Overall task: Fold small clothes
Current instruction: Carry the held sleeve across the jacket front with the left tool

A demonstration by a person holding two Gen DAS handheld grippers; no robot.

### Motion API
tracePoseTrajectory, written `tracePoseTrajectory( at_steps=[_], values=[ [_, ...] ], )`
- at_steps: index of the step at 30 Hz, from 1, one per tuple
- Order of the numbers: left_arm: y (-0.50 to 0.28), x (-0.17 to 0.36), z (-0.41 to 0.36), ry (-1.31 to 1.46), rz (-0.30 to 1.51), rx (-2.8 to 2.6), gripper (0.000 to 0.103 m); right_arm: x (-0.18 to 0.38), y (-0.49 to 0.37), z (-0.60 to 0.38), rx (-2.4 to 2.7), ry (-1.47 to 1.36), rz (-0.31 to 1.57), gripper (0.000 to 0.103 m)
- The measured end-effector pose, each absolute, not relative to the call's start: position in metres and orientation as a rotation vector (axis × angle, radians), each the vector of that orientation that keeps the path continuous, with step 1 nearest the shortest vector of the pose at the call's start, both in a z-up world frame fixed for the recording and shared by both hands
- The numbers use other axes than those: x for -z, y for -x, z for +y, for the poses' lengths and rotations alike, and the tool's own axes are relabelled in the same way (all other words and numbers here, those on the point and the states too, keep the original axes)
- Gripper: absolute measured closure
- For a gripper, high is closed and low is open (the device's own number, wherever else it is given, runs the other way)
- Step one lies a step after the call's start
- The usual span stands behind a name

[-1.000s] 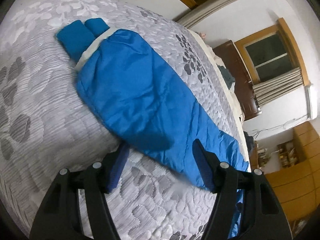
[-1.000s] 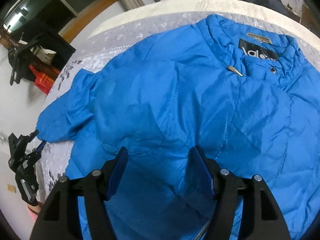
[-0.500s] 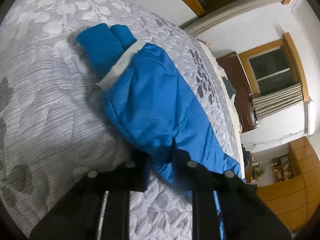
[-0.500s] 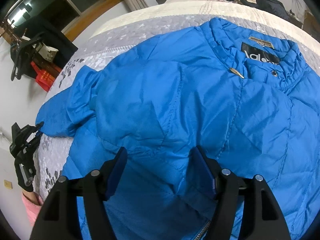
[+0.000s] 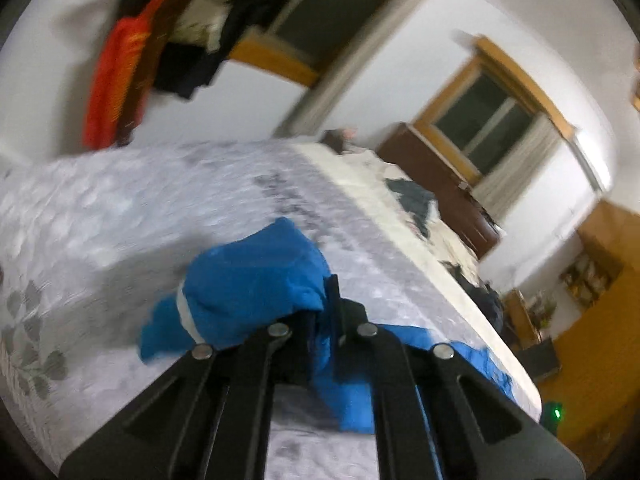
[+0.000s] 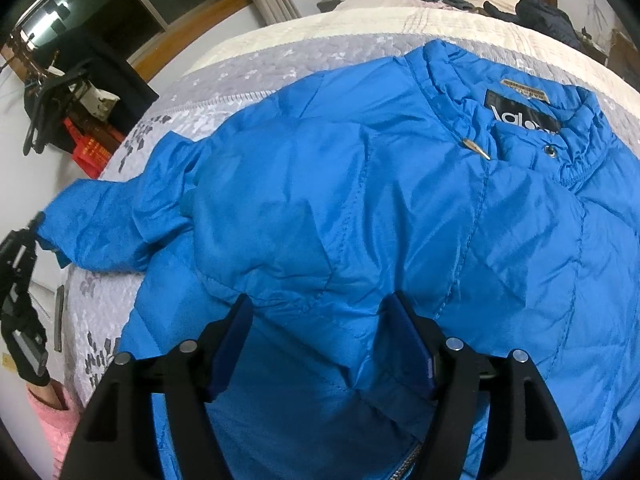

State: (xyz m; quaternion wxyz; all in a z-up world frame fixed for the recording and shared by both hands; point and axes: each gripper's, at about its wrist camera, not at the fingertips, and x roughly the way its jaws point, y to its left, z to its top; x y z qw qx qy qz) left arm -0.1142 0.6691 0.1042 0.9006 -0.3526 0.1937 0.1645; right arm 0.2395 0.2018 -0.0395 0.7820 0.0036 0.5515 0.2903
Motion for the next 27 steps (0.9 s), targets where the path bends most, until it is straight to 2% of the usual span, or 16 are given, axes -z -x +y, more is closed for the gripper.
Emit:
tracePoseTrajectory(
  at_steps=[8,27],
  values=[
    [0.067,-0.126,0.574,0.525,0.473,-0.15,0.101,0.037,-0.241,0.193,-0.631,-0.046,1.187,0.034],
    [-0.024,-0.085,0.427,0.27,0.608,0.119,0.101,0.012,-0.227,0.158,-0.571,-0.044,1.138,0.035]
  ],
)
